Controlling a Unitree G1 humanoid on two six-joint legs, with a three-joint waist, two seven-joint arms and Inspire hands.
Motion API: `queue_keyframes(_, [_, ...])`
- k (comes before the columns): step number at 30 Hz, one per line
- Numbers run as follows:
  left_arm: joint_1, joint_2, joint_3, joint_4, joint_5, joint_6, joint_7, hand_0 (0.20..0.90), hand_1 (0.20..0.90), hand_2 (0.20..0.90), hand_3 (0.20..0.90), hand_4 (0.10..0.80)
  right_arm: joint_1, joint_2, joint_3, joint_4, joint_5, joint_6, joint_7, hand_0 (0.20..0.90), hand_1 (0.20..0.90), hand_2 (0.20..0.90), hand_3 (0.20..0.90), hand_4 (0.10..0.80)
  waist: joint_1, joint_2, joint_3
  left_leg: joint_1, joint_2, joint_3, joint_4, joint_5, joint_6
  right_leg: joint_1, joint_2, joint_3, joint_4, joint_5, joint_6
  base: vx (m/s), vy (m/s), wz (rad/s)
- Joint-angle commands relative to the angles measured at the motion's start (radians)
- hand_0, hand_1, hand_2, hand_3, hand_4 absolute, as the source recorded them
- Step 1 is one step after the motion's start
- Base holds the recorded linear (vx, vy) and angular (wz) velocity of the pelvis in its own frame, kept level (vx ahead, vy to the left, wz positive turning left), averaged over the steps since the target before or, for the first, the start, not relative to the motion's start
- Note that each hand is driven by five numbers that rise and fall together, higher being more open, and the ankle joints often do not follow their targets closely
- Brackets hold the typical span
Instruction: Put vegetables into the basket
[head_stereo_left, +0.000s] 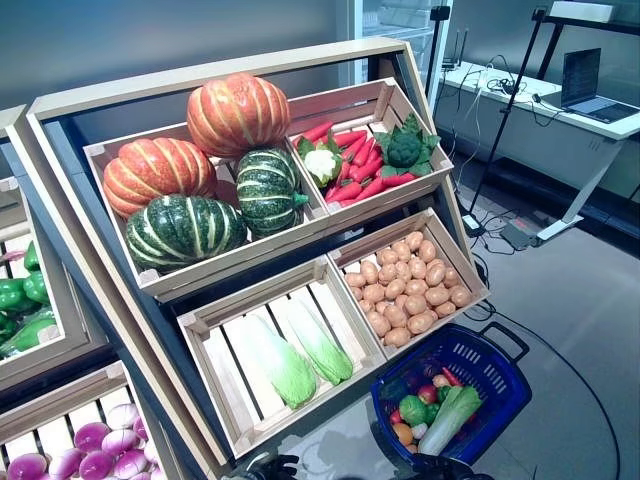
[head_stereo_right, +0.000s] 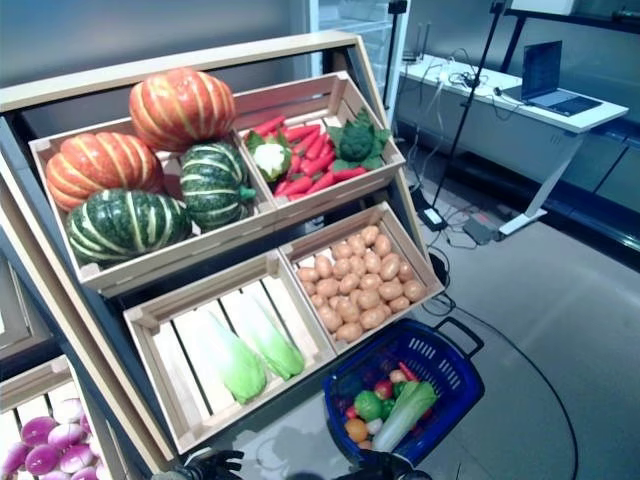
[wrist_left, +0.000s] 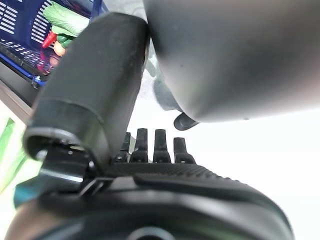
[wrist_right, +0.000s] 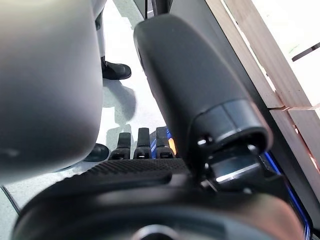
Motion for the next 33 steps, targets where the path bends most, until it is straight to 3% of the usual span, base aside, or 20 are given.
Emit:
queue_keyframes(1, [-0.071,0.015,0.012,0.068,0.024,0.0,-0.002,0.9,0.9,0.9,0.9,0.8,-0.048,0.012,-0.007,0.022,-0.005,-0.042,-0.018,0.9,0.9,0.9,0.9,0.8,0.02,-0.027,0.047,0.07,0.025,-0.01,0.009,-0.111,-0.024,-0.043,-0.053,-0.032,0.023,0.063,0.006,0.0,0.0,0.0])
queue_keyframes(16, [-0.075,0.012,0.019,0.09,0.062,0.044,0.014,0.9,0.9,0.9,0.9,0.8,-0.05,0.017,0.002,0.029,-0.007,-0.042,-0.016,0.9,0.9,0.9,0.9,0.8,0.02,-0.033,0.042,0.071,0.022,-0.008,0.009,-0.113,-0.02,-0.041,-0.051,-0.032,0.019,0.064,0.005,0.0,0.0,0.0])
queue_keyframes(20, [-0.079,0.011,0.014,0.093,0.073,0.04,0.016,0.9,0.9,0.9,0.9,0.8,-0.052,0.019,0.002,0.031,-0.008,-0.043,-0.017,0.9,0.9,0.9,0.9,0.8,0.02,-0.033,0.041,0.07,0.021,-0.009,0.009,-0.112,-0.02,-0.04,-0.05,-0.033,0.017,0.066,0.006,0.0,0.0,0.0])
queue_keyframes(23, [-0.082,0.017,-0.002,0.085,0.092,-0.015,-0.006,0.9,0.9,0.9,0.9,0.8,-0.054,0.014,0.007,0.023,-0.006,-0.034,-0.013,0.9,0.9,0.9,0.9,0.8,0.017,-0.032,0.042,0.071,0.021,-0.007,0.009,-0.112,-0.022,-0.042,-0.048,-0.031,0.018,0.067,0.006,0.0,0.0,0.0])
queue_keyframes(27, [-0.103,0.041,-0.007,-0.029,0.035,-0.081,-0.064,0.9,0.9,0.9,0.9,0.8,-0.045,0.003,0.013,-0.003,-0.001,-0.015,-0.012,0.9,0.9,0.9,0.9,0.8,0.012,-0.028,0.045,0.07,0.02,-0.006,0.009,-0.113,-0.024,-0.043,-0.044,-0.023,0.016,0.068,0.007,0.0,0.0,0.0])
queue_keyframes(29, [-0.114,0.075,-0.026,-0.159,0.048,-0.08,-0.082,0.9,0.9,0.9,0.9,0.8,-0.036,-0.008,0.015,-0.034,0.003,0.006,-0.017,0.9,0.9,0.9,0.9,0.8,0.01,-0.023,0.048,0.065,0.02,-0.007,0.009,-0.111,-0.024,-0.048,-0.043,-0.021,0.014,0.072,0.009,-0.039,-0.008,0.0])
queue_keyframes(31, [-0.127,0.155,-0.064,-0.372,0.061,-0.045,-0.105,0.9,0.9,0.9,0.9,0.8,-0.028,-0.031,0.018,-0.065,0.015,0.023,-0.021,0.9,0.9,0.9,0.9,0.8,0.013,-0.013,0.055,0.056,0.022,-0.008,0.009,-0.106,-0.025,-0.057,-0.043,-0.023,0.016,0.075,0.009,-0.066,-0.006,0.0])
queue_keyframes(33, [-0.14,0.199,-0.078,-0.453,0.071,-0.014,-0.108,0.9,0.9,0.9,0.9,0.8,-0.023,-0.04,0.018,-0.065,0.018,0.016,-0.018,0.9,0.9,0.9,0.9,0.8,0.015,-0.008,0.057,0.051,0.023,-0.01,0.009,-0.103,-0.025,-0.059,-0.044,-0.027,0.014,0.078,0.01,-0.026,-0.003,0.0])
